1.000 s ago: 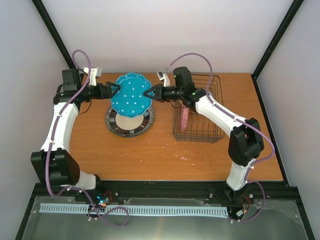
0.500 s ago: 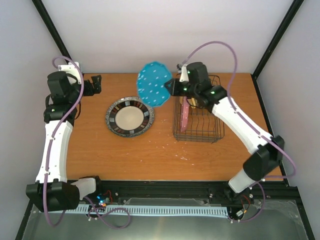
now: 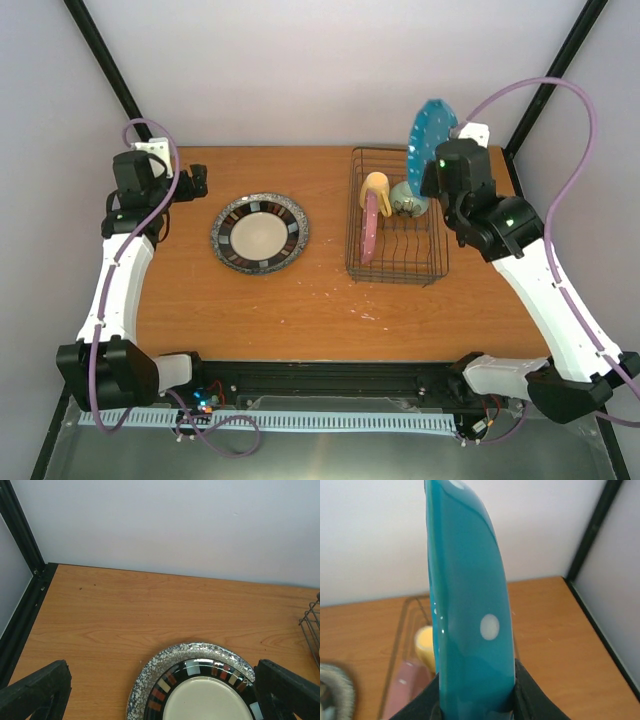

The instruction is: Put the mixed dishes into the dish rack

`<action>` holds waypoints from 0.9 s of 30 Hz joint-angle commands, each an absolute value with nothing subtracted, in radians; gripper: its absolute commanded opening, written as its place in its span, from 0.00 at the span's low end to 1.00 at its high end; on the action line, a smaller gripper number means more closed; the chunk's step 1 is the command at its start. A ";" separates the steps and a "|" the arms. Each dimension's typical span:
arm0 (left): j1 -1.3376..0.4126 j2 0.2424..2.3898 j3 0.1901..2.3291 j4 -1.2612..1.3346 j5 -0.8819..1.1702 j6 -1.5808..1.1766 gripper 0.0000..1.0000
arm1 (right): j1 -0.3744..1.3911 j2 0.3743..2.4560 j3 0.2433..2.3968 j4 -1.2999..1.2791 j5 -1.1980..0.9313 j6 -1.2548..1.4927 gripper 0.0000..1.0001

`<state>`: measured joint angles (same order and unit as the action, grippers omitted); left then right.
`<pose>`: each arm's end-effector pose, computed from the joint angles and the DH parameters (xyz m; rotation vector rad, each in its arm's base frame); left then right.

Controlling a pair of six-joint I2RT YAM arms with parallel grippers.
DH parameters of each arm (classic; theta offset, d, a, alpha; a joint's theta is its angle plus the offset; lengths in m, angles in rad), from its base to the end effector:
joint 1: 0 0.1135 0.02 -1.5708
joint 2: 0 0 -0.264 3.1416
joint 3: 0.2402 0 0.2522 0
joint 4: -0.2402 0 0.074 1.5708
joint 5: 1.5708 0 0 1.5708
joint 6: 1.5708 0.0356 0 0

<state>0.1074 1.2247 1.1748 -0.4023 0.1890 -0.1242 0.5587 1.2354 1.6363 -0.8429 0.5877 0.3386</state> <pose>0.2752 0.0229 0.3619 -0.1141 2.0169 -0.2017 0.2046 0.1046 0.4693 0.1532 1.9287 0.0037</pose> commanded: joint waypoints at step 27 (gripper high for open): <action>0.107 1.247 1.170 -0.364 0.225 -0.112 1.00 | 0.565 1.405 1.470 -0.963 0.605 0.551 0.03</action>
<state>0.1074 1.2373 1.1683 -0.3889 0.2104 -0.1226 0.5617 1.4078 1.4643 -1.0252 0.5617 0.5076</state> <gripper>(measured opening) 0.994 0.215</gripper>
